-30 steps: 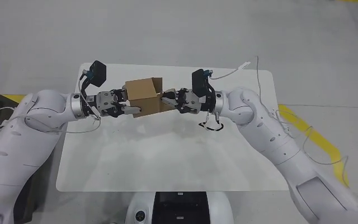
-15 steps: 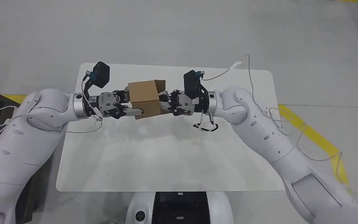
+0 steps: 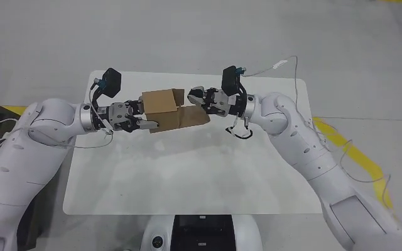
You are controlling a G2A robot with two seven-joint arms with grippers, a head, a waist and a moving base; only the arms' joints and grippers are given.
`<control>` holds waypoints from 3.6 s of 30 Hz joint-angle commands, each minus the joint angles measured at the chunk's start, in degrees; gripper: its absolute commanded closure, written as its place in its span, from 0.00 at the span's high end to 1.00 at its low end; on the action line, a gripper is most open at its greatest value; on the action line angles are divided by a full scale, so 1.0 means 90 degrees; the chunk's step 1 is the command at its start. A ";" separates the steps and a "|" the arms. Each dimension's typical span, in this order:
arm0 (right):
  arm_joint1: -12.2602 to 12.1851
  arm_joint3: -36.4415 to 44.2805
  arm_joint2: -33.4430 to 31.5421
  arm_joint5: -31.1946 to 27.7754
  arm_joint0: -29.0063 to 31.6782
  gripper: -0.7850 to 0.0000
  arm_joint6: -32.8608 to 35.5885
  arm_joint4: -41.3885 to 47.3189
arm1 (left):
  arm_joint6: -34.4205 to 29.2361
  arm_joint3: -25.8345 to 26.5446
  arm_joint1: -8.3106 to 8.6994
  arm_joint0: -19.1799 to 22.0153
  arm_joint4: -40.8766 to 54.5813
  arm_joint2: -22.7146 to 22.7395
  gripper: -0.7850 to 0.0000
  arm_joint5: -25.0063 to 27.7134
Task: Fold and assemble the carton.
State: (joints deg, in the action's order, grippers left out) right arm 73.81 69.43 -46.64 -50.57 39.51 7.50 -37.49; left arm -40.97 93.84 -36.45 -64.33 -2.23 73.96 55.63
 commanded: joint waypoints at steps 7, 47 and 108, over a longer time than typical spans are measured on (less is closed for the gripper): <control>0.0041 0.0004 -0.0089 0.0745 0.0049 0.00 0.0176 -0.0073 | 0.0014 0.0160 0.0012 -0.0169 0.0017 0.0052 0.49 0.0016; 0.0228 0.0268 0.0071 -0.0030 0.0069 0.00 0.0724 0.0029 | 0.0046 0.0119 -0.0075 0.0032 -0.0175 -0.0072 0.47 -0.0037; 0.0013 -0.0995 -0.1318 0.4822 0.0867 0.00 0.7163 0.8681 | 0.0785 0.0723 0.0016 -0.0835 -0.0945 0.0975 0.42 0.0134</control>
State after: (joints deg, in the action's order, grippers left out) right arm 73.92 61.08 -58.87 -8.21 47.77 71.35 41.56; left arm -33.97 100.28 -36.28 -71.95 -10.76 82.79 56.87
